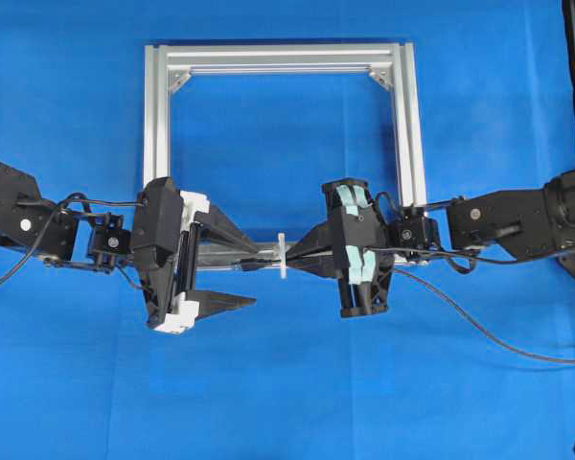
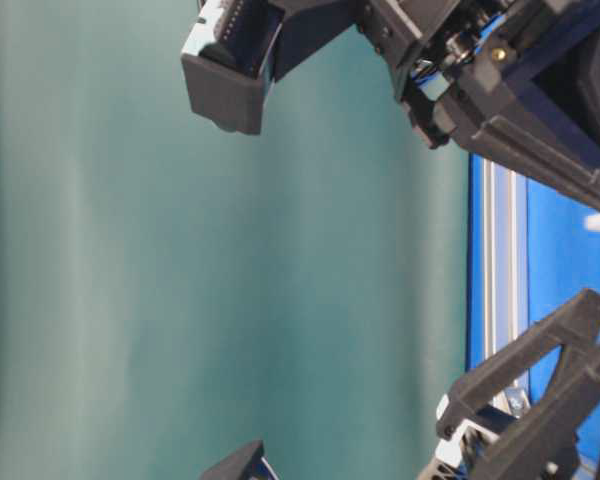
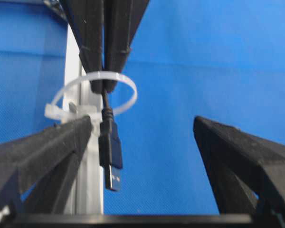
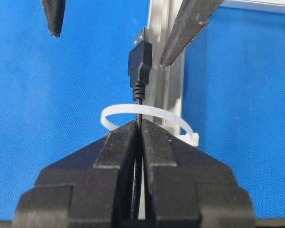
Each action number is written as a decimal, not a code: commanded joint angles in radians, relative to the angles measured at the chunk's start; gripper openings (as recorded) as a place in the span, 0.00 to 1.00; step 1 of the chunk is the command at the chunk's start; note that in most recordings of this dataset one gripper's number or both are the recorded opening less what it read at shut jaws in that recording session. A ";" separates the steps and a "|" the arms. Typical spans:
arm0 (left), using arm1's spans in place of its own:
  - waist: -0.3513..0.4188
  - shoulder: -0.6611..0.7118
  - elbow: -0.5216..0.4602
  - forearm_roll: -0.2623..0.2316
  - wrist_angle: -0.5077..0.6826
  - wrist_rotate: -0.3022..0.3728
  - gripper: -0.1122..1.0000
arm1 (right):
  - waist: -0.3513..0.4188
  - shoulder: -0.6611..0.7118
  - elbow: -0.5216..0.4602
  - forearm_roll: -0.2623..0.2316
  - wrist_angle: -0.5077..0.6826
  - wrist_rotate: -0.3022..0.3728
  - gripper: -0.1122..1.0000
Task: Insert the wire through the string loop located in the center.
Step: 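Close the left gripper on the USB plug beyond the loop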
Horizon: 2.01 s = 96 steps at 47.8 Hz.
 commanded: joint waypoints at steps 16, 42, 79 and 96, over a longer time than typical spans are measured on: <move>0.006 -0.002 -0.032 0.000 0.048 -0.002 0.92 | -0.002 -0.011 -0.009 -0.002 -0.006 -0.002 0.08; 0.011 0.008 -0.046 0.002 0.086 -0.002 0.92 | -0.002 -0.011 -0.009 -0.002 -0.006 -0.002 0.08; 0.011 0.008 -0.046 0.002 0.087 -0.002 0.92 | -0.002 -0.011 -0.008 -0.002 -0.005 -0.002 0.08; 0.011 0.008 -0.048 0.000 0.086 -0.002 0.92 | 0.000 -0.011 -0.008 -0.002 -0.006 -0.002 0.08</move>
